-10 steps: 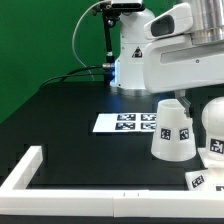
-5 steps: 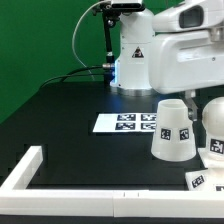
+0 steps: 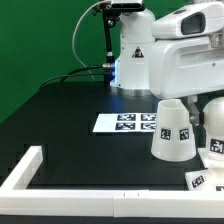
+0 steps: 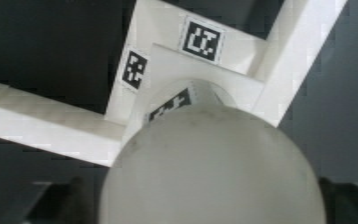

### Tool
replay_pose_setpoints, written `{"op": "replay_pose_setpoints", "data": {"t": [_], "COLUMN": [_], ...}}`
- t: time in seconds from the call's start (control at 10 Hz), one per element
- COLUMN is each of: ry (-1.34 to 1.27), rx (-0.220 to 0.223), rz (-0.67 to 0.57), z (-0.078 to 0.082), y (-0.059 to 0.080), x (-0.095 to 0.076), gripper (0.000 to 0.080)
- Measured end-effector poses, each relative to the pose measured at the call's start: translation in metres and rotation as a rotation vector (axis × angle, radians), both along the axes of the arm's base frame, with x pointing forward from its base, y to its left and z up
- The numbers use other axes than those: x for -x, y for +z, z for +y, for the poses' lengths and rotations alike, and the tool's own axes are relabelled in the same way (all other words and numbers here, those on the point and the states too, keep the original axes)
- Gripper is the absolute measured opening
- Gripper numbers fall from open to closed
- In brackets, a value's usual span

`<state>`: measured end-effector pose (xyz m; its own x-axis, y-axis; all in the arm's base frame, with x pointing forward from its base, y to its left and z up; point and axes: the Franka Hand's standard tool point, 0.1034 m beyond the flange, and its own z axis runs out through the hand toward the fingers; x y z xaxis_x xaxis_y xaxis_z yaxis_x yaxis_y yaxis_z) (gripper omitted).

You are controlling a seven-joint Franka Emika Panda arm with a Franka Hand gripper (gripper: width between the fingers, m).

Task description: Assemble lamp

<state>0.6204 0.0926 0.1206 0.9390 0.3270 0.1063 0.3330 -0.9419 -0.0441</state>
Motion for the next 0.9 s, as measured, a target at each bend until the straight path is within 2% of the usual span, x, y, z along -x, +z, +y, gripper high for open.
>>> {"op": "replay_pose_setpoints", "data": {"t": [0.3, 0.5, 0.9], "ry": [-0.073, -0.353, -1.003], "rx": [-0.009, -0.022, -0.13], "rz": [0.005, -0.004, 0.04], "z": [0.0003, 0.0018, -0.0013], "y": [0.0001, 0.0015, 0.0009], "x": [-0.0001, -0.0034, 0.0033], "gripper": [0.0569, 0.0569, 0.057]}}
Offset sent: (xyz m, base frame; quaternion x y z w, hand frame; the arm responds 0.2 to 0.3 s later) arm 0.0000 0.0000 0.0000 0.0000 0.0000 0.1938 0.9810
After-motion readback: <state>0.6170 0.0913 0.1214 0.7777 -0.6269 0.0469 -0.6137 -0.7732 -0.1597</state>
